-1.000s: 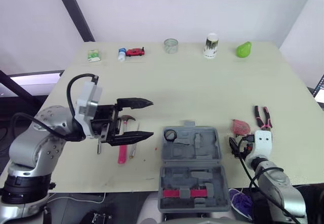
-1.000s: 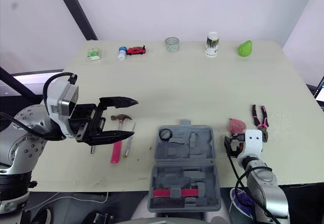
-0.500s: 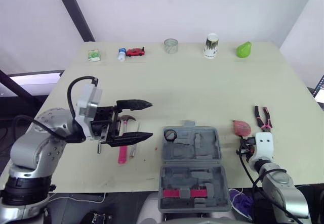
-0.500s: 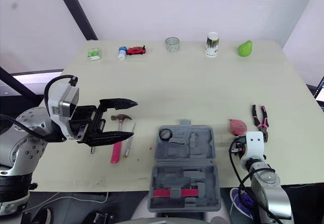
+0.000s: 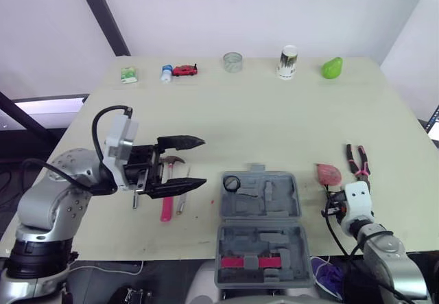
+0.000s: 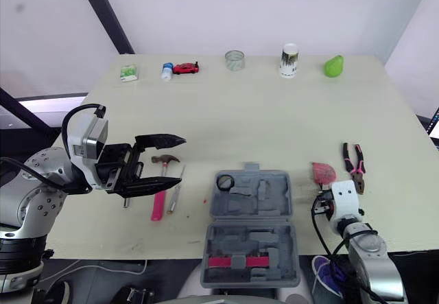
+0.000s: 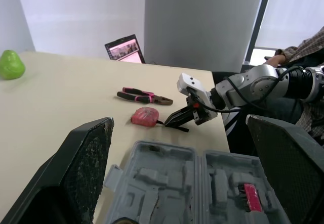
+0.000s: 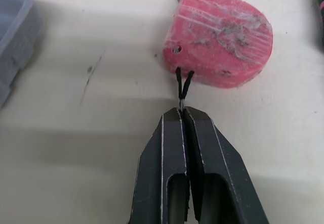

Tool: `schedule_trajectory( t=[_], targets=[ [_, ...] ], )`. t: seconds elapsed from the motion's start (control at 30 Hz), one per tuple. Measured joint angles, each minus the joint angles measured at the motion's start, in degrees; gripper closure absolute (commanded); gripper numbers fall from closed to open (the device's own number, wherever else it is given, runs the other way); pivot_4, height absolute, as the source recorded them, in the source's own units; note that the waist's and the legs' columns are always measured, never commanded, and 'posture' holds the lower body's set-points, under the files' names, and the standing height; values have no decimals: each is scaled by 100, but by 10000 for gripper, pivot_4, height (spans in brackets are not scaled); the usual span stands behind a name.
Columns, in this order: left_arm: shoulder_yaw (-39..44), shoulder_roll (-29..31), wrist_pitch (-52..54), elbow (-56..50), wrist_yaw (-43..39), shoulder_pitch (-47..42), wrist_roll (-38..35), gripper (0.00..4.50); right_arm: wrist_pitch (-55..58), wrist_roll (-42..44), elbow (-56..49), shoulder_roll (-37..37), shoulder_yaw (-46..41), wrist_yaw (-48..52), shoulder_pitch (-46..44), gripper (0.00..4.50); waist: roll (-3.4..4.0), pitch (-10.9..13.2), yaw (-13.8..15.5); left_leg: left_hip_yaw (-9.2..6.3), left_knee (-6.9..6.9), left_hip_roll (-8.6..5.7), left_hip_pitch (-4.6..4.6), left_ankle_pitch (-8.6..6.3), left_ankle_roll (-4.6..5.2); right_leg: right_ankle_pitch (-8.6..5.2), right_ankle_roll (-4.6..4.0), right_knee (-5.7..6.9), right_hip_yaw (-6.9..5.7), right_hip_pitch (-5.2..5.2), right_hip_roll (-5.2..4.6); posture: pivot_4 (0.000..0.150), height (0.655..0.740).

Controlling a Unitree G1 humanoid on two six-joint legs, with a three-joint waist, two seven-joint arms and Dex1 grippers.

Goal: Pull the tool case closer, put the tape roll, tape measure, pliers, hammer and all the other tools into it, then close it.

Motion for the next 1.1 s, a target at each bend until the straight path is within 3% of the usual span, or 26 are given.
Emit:
schedule_trajectory(
  t=[0.23,1.1],
  targets=[
    [-182,-122,-34,-82,-113,96,0,0,-199,442,-121,-912,-333,1213,693,43897,-11,2,2,-7,1,4,0,0,1,0,0,2,-4,1,8,1500,7400],
    [-183,-114,-43,-42,-431,16,40,0,-126,900,-829,-1609,-328,2317,1735,43897,-13,3,28,-5,4,4,-1,0,1,0,1,1,-2,2,7,1500,7400]
  ],
)
